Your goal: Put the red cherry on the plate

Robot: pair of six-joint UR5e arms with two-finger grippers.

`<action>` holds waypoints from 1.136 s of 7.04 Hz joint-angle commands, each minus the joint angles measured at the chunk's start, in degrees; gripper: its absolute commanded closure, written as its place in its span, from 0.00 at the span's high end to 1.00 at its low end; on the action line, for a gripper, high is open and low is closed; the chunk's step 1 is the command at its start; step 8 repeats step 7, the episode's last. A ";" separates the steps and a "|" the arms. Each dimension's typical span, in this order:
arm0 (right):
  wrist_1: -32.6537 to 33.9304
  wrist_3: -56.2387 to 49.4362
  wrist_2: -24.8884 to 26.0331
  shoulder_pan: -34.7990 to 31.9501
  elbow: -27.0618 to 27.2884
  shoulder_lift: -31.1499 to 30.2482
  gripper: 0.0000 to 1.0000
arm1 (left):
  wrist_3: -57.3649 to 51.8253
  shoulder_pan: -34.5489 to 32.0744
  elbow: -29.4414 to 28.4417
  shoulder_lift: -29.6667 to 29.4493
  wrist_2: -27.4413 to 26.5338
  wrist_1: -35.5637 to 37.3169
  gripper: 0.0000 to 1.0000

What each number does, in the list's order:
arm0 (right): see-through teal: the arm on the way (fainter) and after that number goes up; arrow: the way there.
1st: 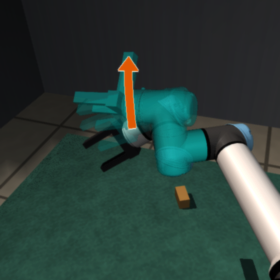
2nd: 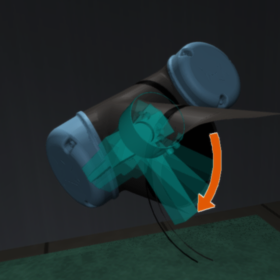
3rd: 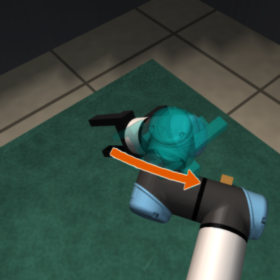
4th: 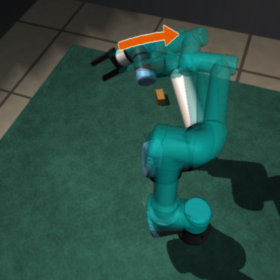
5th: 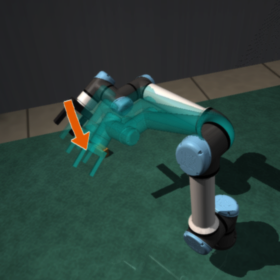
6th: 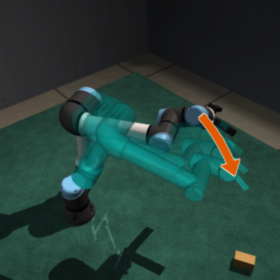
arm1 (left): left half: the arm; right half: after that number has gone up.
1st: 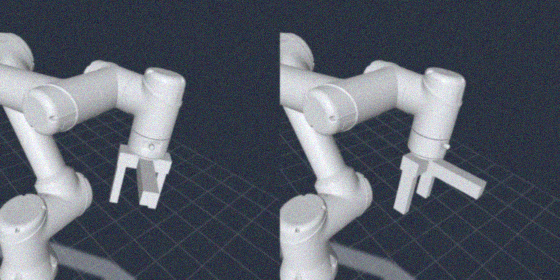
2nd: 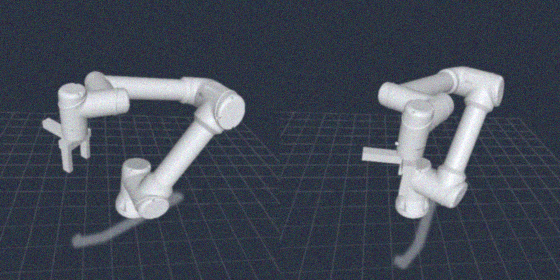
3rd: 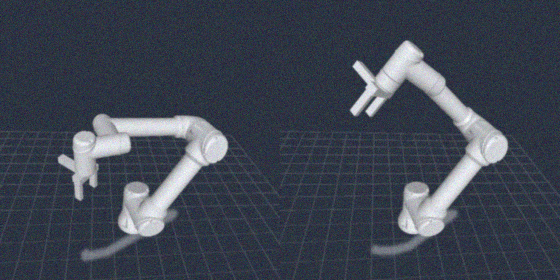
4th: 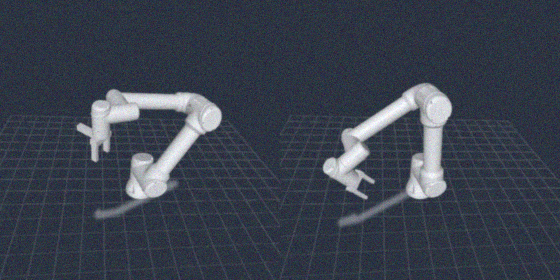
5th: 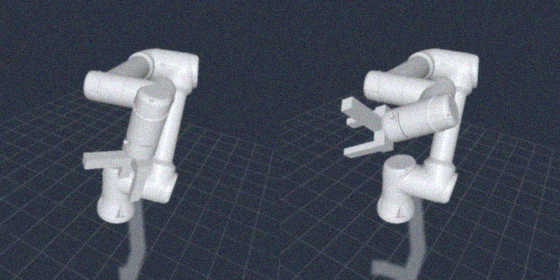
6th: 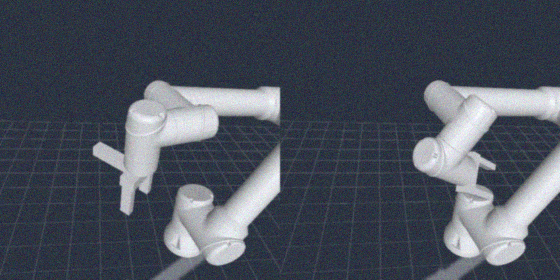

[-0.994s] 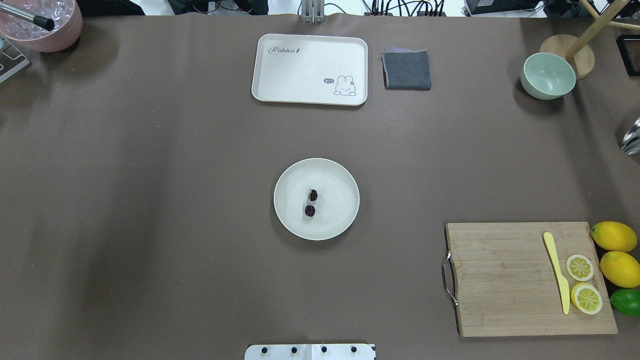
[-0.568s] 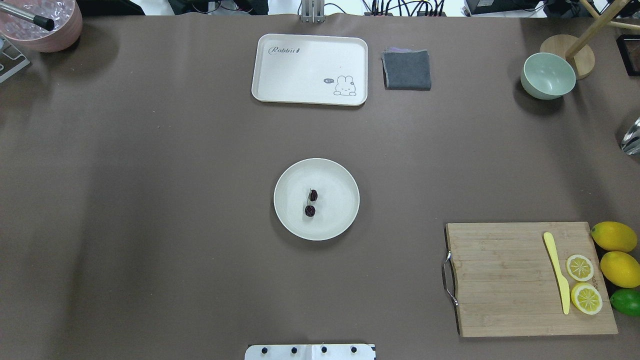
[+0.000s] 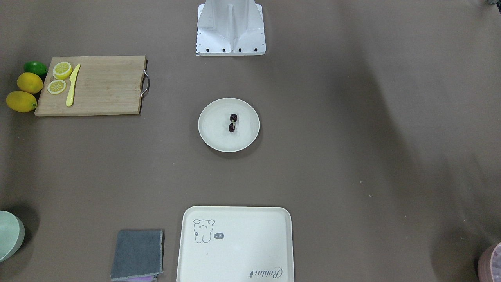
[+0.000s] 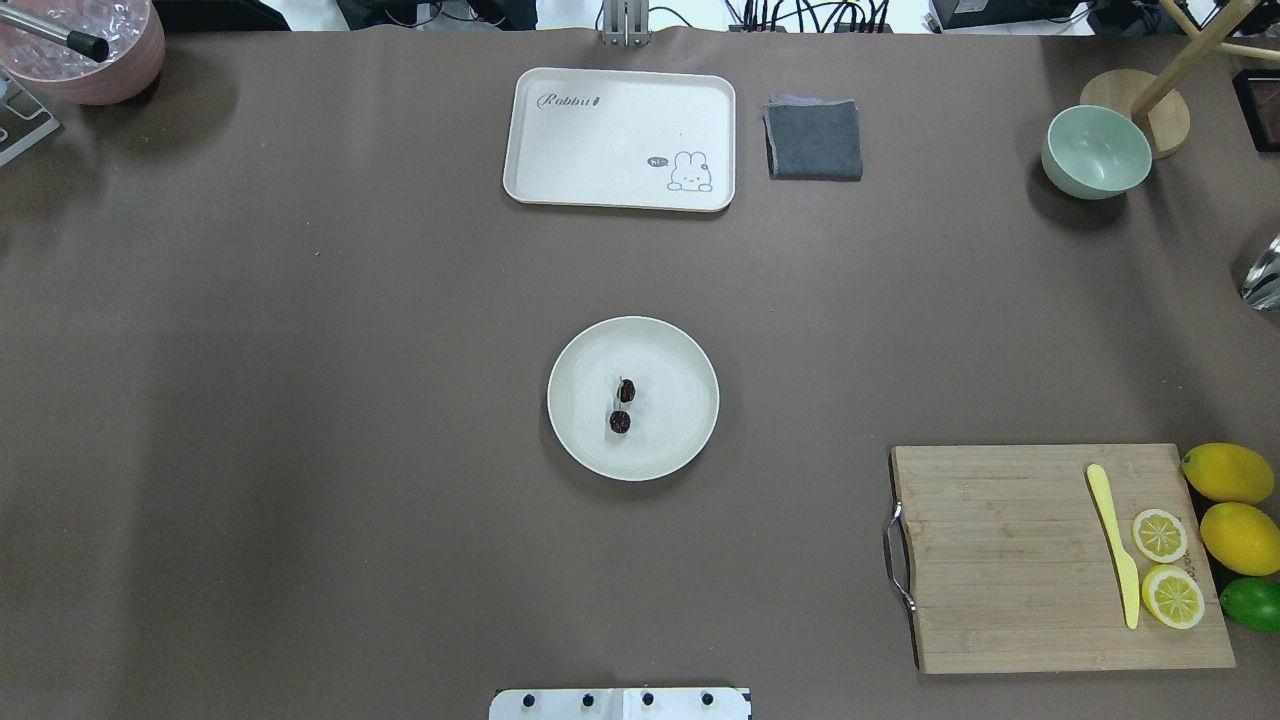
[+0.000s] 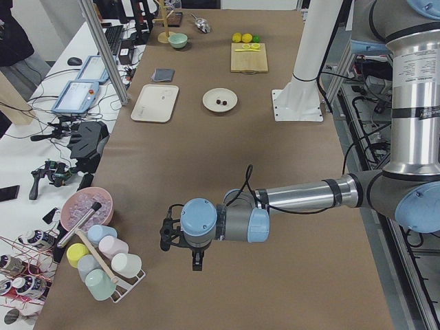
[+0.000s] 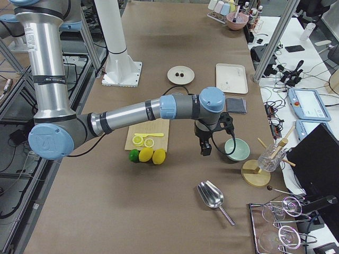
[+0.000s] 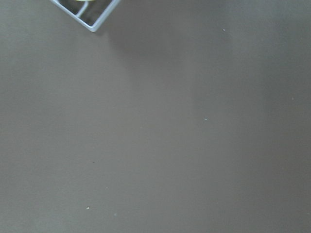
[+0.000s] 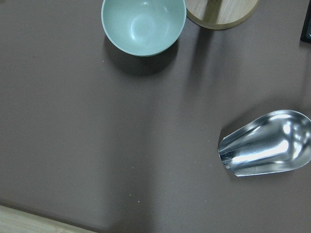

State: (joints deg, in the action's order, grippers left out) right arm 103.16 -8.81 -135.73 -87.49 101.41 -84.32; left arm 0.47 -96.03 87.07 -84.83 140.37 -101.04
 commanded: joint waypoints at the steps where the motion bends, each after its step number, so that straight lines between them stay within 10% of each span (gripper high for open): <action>1: 0.02 1.08 2.31 0.74 -1.64 0.29 0.99 | 0.06 -1.27 2.13 -0.76 -0.01 3.37 0.98; 8: -1.47 0.99 2.31 -2.06 -5.35 0.21 0.99 | -0.38 -1.00 5.66 -3.15 0.34 4.10 0.98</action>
